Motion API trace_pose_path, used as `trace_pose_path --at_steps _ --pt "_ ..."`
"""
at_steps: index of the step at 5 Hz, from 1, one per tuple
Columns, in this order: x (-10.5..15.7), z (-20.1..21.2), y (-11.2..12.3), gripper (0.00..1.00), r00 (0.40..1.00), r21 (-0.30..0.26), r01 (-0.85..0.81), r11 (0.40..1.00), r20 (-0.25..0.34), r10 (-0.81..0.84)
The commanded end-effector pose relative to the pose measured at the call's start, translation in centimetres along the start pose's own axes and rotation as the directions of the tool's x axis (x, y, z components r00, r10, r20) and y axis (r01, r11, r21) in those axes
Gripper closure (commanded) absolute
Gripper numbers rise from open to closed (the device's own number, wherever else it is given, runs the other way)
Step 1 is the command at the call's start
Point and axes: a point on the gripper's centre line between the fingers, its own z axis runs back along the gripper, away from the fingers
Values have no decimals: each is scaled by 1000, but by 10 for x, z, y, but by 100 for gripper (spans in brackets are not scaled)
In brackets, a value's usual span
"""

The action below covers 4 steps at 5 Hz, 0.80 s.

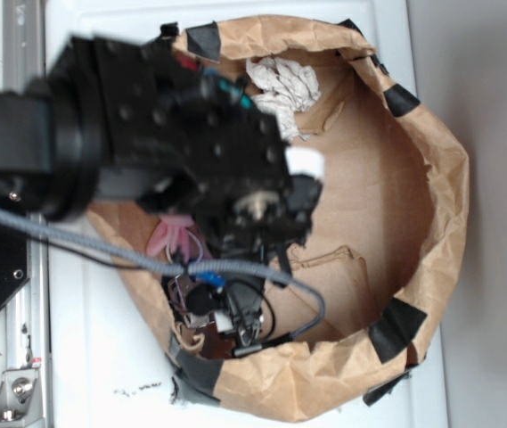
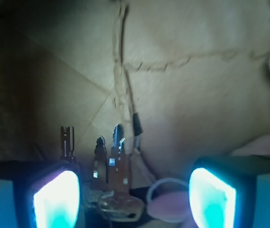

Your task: Grab the silver keys.

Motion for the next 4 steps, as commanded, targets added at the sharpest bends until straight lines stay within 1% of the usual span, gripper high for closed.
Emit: trace_pose_path --at_steps 1,2,3,4 --pt "-33 -7 -25 0 964 -107 -45 993 -266 15" --pt "-46 -13 -24 0 927 -130 -7 991 -372 -42" --pt "-58 -25 -24 0 903 -131 117 984 -398 -161" --pt "-65 -33 -25 0 895 -103 170 980 -401 -197"
